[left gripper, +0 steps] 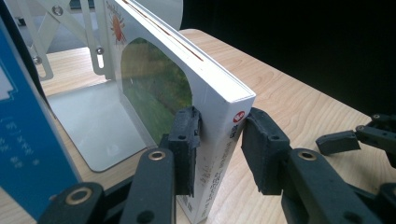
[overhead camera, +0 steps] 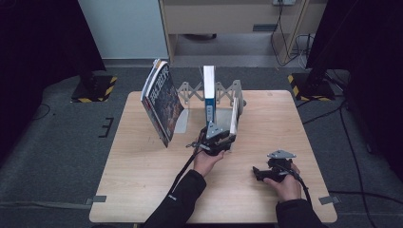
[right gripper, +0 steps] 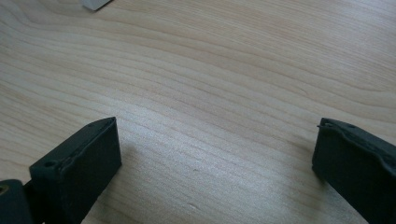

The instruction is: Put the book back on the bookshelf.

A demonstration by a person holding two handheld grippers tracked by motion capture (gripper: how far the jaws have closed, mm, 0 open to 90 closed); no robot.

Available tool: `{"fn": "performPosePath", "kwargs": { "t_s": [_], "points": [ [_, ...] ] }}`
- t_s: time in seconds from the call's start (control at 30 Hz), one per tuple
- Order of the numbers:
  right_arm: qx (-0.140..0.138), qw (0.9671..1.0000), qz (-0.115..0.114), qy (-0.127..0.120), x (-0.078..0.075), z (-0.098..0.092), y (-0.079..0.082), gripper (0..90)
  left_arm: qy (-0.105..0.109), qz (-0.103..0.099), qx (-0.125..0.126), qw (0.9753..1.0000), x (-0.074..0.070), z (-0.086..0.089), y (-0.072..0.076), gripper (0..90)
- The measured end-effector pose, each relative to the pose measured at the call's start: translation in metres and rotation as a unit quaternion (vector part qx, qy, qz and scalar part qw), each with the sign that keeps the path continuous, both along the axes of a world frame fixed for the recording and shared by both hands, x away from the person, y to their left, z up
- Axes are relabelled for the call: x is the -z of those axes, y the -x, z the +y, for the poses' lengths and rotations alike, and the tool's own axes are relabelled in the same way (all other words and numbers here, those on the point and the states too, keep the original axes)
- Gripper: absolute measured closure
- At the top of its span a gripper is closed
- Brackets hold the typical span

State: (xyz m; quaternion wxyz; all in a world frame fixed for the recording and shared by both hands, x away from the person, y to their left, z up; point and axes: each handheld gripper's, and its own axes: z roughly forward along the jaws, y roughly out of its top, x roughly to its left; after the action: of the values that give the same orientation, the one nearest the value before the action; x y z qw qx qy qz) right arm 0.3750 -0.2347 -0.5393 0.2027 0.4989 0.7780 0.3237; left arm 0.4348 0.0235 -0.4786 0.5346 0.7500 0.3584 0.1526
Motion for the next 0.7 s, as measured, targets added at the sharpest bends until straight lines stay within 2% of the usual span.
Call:
{"fn": "performPosePath", "kwargs": {
  "t_s": [0.2,0.4,0.7],
  "points": [
    [0.0,1.0,0.0,0.0,0.0,0.0,0.0,1.3,-0.007,0.003,-0.005,1.0,-0.002,-0.005,-0.01,64.6],
    [0.0,1.0,0.001,0.0,0.0,0.0,0.0,1.3,-0.001,0.004,-0.01,0.9999,0.0,-0.009,-0.018,63.6],
    [0.001,1.0,0.0,0.0,0.0,0.0,0.0,1.3,-0.014,0.0,-0.008,0.9999,-0.001,-0.012,-0.02,62.1]
  ]
}}
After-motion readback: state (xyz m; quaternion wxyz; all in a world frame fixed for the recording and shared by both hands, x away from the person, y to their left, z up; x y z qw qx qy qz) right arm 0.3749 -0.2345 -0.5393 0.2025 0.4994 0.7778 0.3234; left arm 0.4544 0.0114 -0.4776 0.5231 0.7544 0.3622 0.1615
